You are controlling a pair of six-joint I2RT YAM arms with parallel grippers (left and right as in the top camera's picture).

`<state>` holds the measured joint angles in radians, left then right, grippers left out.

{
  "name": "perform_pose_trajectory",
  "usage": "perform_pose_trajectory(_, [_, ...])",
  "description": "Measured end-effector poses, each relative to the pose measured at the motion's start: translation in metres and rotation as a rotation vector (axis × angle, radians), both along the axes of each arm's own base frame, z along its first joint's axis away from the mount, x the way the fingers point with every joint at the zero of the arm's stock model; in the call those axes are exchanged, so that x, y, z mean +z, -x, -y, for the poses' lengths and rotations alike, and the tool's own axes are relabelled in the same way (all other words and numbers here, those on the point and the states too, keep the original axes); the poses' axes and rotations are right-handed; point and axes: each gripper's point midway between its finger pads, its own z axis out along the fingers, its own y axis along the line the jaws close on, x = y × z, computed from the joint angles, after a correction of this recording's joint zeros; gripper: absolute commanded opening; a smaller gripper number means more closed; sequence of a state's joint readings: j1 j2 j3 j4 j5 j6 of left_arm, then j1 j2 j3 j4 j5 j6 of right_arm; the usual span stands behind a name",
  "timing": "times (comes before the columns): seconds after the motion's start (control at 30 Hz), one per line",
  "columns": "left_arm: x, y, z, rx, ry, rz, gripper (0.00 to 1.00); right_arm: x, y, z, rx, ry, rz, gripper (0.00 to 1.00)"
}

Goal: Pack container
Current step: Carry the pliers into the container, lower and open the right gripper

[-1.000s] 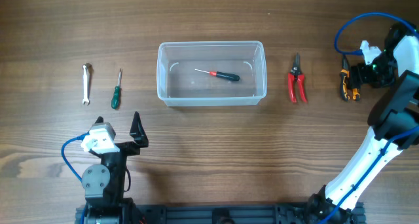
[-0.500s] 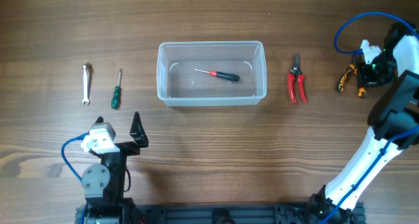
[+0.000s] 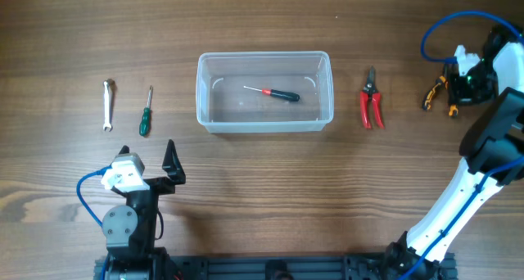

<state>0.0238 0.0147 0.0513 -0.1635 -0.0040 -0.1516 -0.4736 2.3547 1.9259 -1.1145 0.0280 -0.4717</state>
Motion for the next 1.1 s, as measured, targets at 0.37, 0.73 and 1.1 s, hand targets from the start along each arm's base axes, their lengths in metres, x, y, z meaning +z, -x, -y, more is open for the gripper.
perform_pose_trajectory(0.37, [0.0, 0.0, 0.0, 0.0, 0.0, 0.0, 1.0, 0.18, -0.081, -0.07, 0.197, 0.073, 0.393, 0.04])
perform_pose_trajectory(0.73, [0.0, 0.0, 0.0, 0.0, 0.0, 0.0, 1.0, 0.324, -0.022, -0.317, 0.871, 0.028, 0.649, 0.04])
perform_pose_trajectory(1.1, [0.0, 0.0, 0.0, 0.0, 0.0, 0.0, 1.0, 0.29, 0.014, -0.417, 1.187, -0.067, 0.57, 0.04])
